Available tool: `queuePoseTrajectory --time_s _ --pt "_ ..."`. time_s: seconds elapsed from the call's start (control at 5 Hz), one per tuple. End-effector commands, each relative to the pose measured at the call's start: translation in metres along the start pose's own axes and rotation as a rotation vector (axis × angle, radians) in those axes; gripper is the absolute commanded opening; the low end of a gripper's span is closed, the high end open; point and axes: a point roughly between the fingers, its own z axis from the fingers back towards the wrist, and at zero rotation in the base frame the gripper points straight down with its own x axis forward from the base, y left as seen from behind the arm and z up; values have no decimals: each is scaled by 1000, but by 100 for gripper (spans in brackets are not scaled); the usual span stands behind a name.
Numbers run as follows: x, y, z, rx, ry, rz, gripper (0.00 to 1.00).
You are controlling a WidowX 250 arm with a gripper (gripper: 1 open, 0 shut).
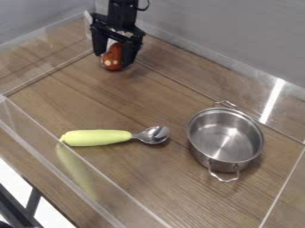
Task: Move mushroom to the left side of the table
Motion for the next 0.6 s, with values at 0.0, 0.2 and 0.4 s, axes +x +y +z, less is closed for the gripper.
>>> queuePoseTrajectory --time_s 0.0,0.2,0.4 --pt "-2 7 52 26 -120 26 100" --pt "-2 9 62 19 -137 35 100" --pt "-1 12 68 11 -148 42 100"
